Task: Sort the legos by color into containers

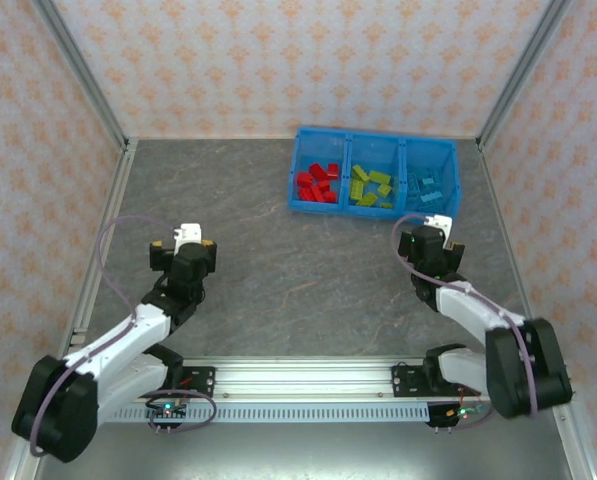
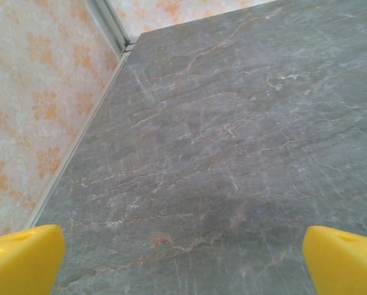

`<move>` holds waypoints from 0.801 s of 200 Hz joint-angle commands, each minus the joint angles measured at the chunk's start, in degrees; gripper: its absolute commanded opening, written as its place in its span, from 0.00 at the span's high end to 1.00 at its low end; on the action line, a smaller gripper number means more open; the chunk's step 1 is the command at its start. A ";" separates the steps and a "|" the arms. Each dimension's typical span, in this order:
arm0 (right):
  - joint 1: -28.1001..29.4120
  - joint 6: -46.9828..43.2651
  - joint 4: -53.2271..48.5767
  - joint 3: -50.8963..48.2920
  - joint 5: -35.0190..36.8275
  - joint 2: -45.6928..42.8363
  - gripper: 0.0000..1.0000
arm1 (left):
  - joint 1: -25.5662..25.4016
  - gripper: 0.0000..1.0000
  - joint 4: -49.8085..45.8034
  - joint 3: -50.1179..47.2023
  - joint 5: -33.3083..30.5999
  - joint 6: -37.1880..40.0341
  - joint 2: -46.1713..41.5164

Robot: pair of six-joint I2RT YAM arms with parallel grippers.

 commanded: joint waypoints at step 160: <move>-7.52 -1.68 28.22 1.47 -12.88 18.07 0.01 | 15.48 0.00 32.24 4.70 20.12 -2.45 29.40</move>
